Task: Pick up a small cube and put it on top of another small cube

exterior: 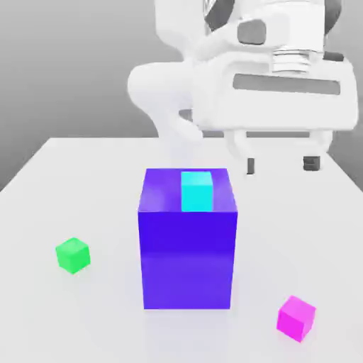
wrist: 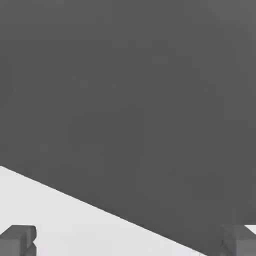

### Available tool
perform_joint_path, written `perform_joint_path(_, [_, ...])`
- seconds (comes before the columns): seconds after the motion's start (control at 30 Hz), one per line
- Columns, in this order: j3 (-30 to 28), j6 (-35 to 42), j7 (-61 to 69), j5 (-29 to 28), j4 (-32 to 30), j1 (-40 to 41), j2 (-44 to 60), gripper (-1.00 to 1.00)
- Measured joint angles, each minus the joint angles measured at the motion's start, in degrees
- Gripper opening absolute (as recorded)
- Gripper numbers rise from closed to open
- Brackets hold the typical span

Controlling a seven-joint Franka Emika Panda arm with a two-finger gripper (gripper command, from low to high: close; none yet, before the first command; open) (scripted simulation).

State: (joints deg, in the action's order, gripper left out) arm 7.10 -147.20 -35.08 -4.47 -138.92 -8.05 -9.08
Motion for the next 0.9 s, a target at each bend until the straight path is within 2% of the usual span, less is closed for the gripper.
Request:
perform_joint_path(0.33, [3.57, -8.74, 6.39, -2.10, -4.05, -5.13, 20.73, 0.00])
perform_joint_path(0.5, [0.83, -16.10, 4.49, -5.69, -2.69, -7.98, 31.14, 0.00])
perform_joint_path(0.53, [0.02, -17.48, 4.04, -6.29, -2.32, -8.66, 32.90, -1.00])
perform_joint_path(0.73, [-0.38, -18.14, 3.80, -6.59, -2.14, -9.01, 33.78, -1.00])
perform_joint_path(0.9, [2.43, -12.26, 6.23, -3.40, -3.78, -6.90, 26.25, -1.00])
